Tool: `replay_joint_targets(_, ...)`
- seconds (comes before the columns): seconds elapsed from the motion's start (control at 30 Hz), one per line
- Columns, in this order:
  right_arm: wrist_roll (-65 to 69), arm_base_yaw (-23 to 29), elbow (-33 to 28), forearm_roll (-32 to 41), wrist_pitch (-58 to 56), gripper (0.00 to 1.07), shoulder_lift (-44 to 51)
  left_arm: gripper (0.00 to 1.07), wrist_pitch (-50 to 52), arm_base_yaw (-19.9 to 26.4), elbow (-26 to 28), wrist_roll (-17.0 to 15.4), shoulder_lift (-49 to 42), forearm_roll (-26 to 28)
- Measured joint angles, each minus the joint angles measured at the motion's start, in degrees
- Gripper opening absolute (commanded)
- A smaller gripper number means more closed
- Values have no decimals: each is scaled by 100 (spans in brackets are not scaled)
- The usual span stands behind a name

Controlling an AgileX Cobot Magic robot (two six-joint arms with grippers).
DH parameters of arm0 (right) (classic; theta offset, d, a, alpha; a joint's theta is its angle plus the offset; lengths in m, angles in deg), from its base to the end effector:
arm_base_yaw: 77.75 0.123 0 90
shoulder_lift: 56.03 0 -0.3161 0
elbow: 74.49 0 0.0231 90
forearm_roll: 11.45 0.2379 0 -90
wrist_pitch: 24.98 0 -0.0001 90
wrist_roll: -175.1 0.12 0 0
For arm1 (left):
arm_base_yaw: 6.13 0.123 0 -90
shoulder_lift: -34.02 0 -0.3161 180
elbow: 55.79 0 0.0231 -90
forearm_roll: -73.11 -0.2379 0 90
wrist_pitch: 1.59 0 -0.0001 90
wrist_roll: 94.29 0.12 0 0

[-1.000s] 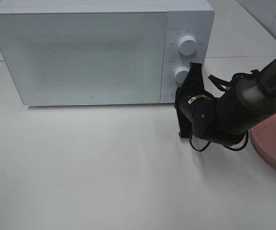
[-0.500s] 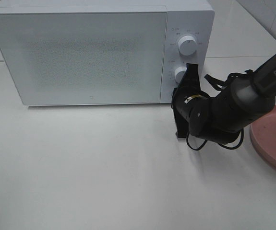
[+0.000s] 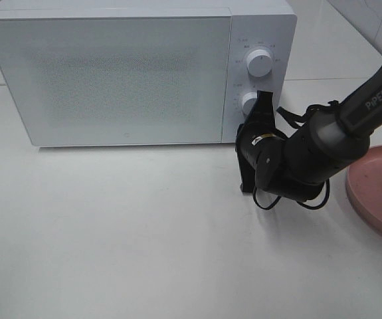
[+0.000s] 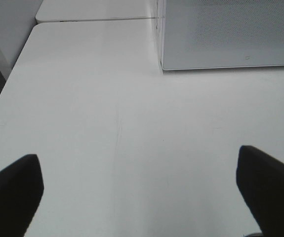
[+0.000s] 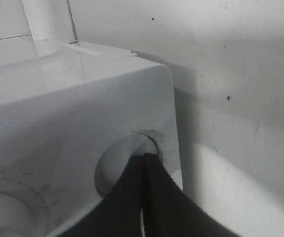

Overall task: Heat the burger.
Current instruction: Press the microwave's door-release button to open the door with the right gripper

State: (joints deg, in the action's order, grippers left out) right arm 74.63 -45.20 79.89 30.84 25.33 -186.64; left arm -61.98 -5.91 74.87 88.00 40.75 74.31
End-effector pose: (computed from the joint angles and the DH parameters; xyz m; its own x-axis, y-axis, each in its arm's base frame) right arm 0.3842 0.1716 0.1119 0.0583 0.9929 0.1041 0.3506 -0.1180 0.9290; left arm -0.0220 -0.0023 0.2585 -0.4449 0.0279 -0.8951 0.0256 0.9995 0.0184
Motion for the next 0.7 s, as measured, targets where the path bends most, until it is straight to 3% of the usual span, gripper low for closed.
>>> replay_joint_targets(0.7, -470, -6, 355, 470, 97, 0, -212, 100, 0, 0, 0, 0, 0, 0)
